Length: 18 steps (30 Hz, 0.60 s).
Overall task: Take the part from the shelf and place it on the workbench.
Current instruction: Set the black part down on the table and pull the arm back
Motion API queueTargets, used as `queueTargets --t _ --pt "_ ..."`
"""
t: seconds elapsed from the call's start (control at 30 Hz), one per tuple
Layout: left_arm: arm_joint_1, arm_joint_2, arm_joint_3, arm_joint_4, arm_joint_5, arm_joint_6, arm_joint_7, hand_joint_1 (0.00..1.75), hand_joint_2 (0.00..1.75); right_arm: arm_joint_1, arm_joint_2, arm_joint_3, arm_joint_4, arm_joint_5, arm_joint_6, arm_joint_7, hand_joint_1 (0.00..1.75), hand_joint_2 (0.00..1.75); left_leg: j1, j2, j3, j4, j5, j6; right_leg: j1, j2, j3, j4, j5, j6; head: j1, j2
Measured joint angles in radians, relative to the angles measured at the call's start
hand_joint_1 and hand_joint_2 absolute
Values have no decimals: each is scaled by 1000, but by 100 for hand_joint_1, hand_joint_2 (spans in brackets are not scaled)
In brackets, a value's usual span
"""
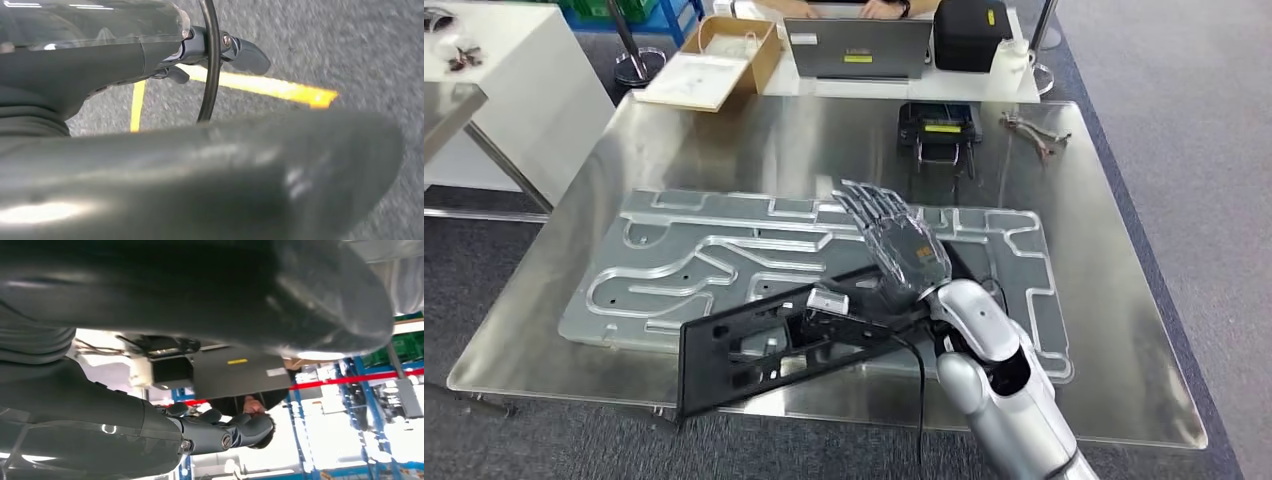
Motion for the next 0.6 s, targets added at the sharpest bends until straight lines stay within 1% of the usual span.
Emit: queueTargets --t 0.03,0.07,0.1,0.13,0.17,0.23,0.27,0.3,0.33,0.37,0.4,0.43,0.47,0.5,0.53,0.57,0.6 --pt "0 -1 0 0 -1 0 0 0 0 0 0 0 0 0 0 0 0 0 0 0 -2 5 0 -4 1 2 -7 4 0 -13 0 0" --pt "0 -2 0 1 -2 0 1 0 0 0 0 0 0 0 0 0 0 0 1 0 -4 9 -1 -8 1 2 -10 3 -1 -23 0 0" --pt "0 -3 0 1 -3 0 1 0 0 -1 1 0 0 0 0 0 0 0 3 0 -9 19 -11 -11 2 1 -15 4 3 -32 0 0" --pt "0 -4 0 1 -4 0 2 0 0 -1 1 0 0 0 0 0 0 0 4 0 -20 43 -33 -12 2 1 -19 3 7 -40 0 0" --pt "0 -4 0 1 -4 0 4 0 0 -2 2 0 0 0 0 0 0 0 4 0 -37 86 -66 -12 4 -1 -24 2 11 -48 0 0" --pt "0 -4 0 1 -4 0 5 0 0 -2 3 0 1 0 0 0 0 0 1 0 -83 210 -141 -9 12 -2 -37 2 21 -58 0 0" --pt "0 -4 0 1 -4 0 6 0 0 -2 3 0 2 0 0 0 0 0 -1 0 -100 259 -162 -5 17 -3 -45 2 26 -62 0 0" --pt "0 -4 0 1 -4 0 6 0 0 -1 3 0 3 0 0 0 0 0 -4 0 -101 278 -164 0 22 -3 -52 2 32 -64 0 0" --pt "0 -4 0 1 -4 0 6 0 0 -1 3 0 4 0 0 0 0 0 -9 0 -84 258 -146 8 28 -3 -59 2 39 -66 0 0" --pt "0 -4 0 1 -4 0 6 0 0 -2 3 0 5 0 0 0 0 0 -15 0 -51 205 -116 20 33 -3 -65 2 45 -67 0 0" --pt "-1 -4 0 1 -4 0 6 0 0 -2 3 0 5 0 0 0 0 0 -23 0 -10 133 -93 35 36 -2 -70 2 53 -67 0 0" --pt "-3 -3 0 1 -4 0 6 0 0 -2 4 0 5 0 0 0 0 0 -30 1 25 72 -75 47 38 -3 -73 1 60 -65 0 0" --pt "-4 -2 0 1 -4 0 6 0 0 -3 4 0 5 0 0 0 0 0 -36 2 45 30 -65 54 37 -3 -75 -2 68 -61 0 0" --pt "-5 -2 0 1 -4 0 5 0 0 -3 5 0 5 0 0 0 0 0 -41 3 52 10 -61 59 33 -5 -76 -5 76 -55 0 0" --pt "-4 -1 0 2 -4 0 5 0 0 -3 6 0 5 0 0 -1 0 0 -45 4 50 6 -50 59 31 -6 -75 -11 86 -48 0 0" --pt "-4 -1 0 2 -4 0 5 0 0 -3 7 0 5 0 0 -1 0 0 -45 4 45 -3 -36 60 30 -6 -74 -18 95 -41 0 0" --pt "-4 -1 0 2 -4 0 6 0 0 -3 7 0 5 0 0 -1 0 0 -44 5 42 -14 -21 61 29 -5 -77 -21 93 -35 0 0"
